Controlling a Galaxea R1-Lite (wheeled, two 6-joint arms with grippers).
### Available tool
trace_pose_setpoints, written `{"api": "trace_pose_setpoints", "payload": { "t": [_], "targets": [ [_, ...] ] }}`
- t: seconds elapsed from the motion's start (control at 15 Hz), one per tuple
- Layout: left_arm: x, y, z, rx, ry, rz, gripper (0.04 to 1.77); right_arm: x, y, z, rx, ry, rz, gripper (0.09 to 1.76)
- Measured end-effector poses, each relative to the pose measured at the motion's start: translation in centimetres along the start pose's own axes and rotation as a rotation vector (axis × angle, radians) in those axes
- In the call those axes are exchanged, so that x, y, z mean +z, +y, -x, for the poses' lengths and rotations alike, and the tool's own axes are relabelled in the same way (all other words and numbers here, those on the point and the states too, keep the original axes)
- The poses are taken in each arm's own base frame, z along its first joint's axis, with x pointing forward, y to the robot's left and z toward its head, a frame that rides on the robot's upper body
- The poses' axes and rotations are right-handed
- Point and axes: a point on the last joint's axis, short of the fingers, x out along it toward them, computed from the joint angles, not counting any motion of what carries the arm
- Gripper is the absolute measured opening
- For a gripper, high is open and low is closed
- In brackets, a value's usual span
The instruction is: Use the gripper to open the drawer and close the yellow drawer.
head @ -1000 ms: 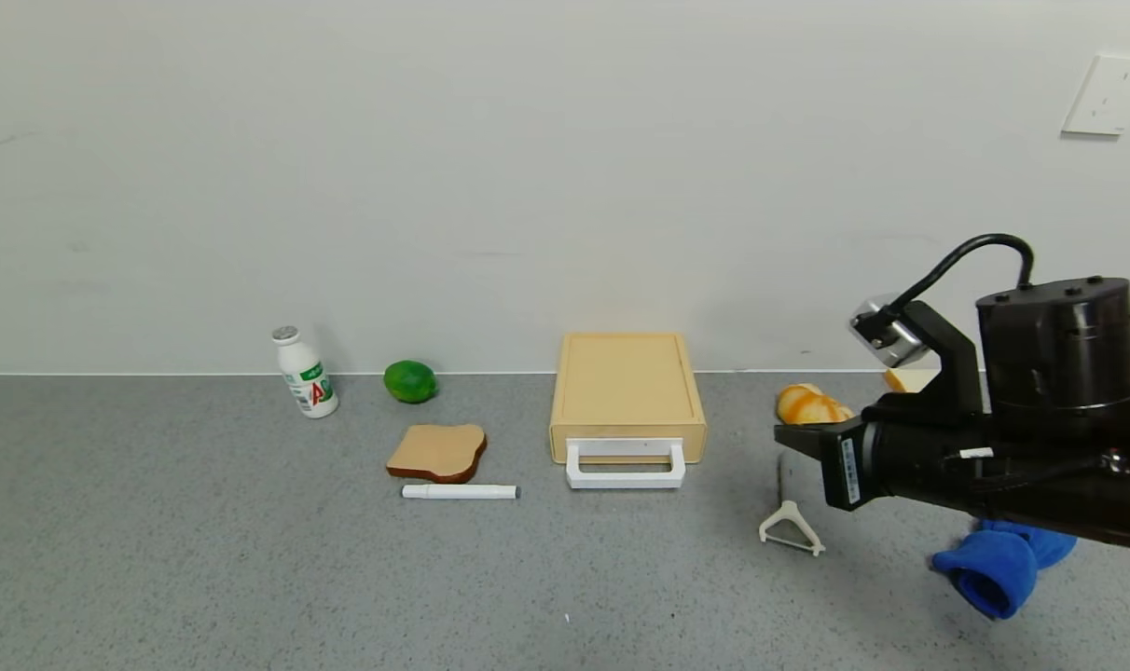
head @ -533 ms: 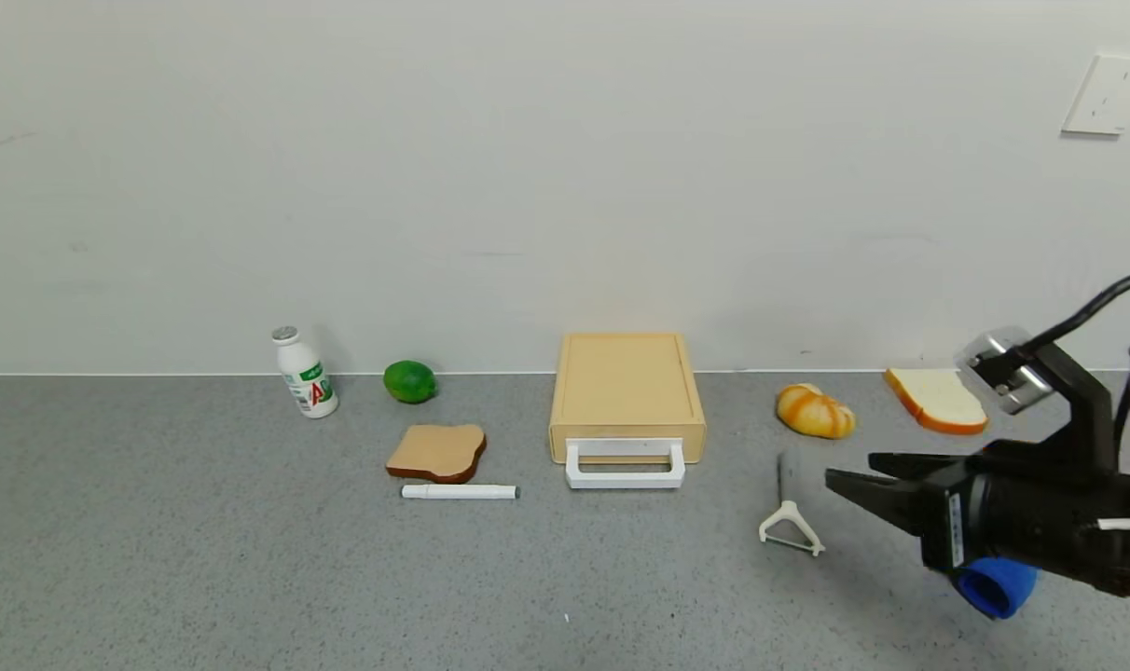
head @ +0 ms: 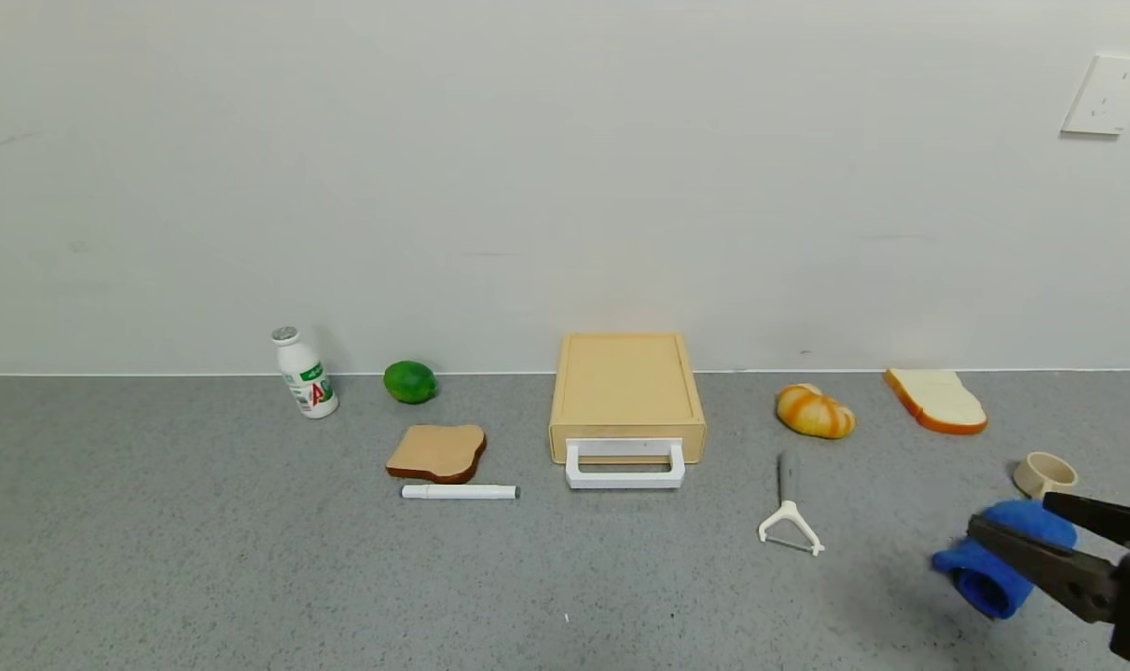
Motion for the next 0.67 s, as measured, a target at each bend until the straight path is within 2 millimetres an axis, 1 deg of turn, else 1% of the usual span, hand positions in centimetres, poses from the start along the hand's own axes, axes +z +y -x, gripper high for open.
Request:
{"api": "trace_pose_setpoints", "payload": {
  "t": [0.2, 0.47, 0.67],
  "targets": [
    [0.0, 0.0, 0.0, 0.0, 0.0, 0.0, 1.72, -1.7, -0.4, 3.4, -0.046, -0.02, -0.014, 1.52],
    [0.0, 0.0, 0.0, 0.0, 0.0, 0.0, 1.72, -4.6, -0.2, 8.9, -0.103, -0.008, -0.022, 1.59],
    [0.0, 0.0, 0.0, 0.0, 0.0, 0.0, 1.72, -5.9, 0.0, 12.7, -0.225, -0.07, -0.02, 1.63]
  ]
}}
